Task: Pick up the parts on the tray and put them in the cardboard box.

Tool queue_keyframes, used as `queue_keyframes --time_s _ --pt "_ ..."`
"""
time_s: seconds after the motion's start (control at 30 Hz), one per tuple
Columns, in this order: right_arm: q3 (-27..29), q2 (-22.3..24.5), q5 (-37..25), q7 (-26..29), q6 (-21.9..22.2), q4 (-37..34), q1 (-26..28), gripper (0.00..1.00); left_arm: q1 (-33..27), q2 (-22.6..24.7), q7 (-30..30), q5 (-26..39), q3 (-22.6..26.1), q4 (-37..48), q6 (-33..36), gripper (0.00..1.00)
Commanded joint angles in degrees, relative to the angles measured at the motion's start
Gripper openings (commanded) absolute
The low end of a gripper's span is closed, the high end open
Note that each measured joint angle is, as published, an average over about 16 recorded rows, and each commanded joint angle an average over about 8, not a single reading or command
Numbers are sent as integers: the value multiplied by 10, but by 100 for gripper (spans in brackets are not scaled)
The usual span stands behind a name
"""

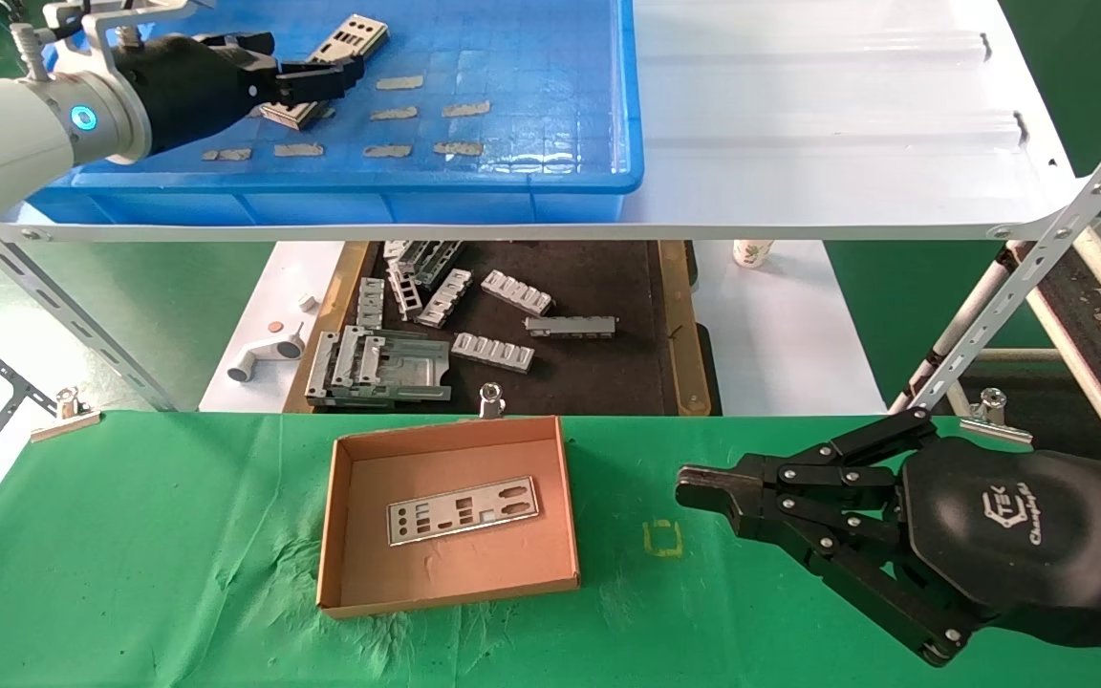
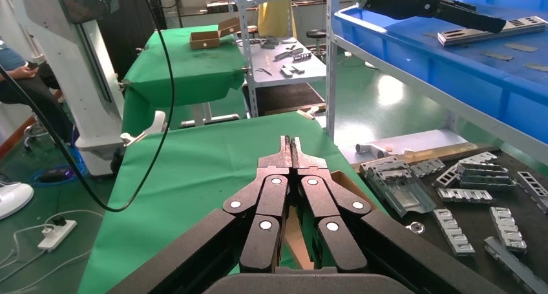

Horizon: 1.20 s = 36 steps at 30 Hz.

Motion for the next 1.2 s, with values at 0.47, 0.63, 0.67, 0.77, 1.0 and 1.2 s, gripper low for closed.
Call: queue_keyframes --time_s 0.47,0.63,0.67,0.77,1.0,1.2 --pt "0 0 0 0 0 0 0 0 7 0 -19 2 1 1 -8 0" --pt "0 0 0 0 0 0 0 0 8 0 -23 3 2 -1 -11 0" --pt "0 0 0 0 0 0 0 0 8 1 -24 3 2 -1 -11 0" --pt "0 0 0 0 0 0 0 0 9 1 -25 3 2 -2 -13 0" --pt "0 0 0 0 0 0 0 0 11 3 -28 4 3 -3 -17 0" --pt "0 0 0 0 0 0 0 0 11 4 -28 5 4 -5 -20 0"
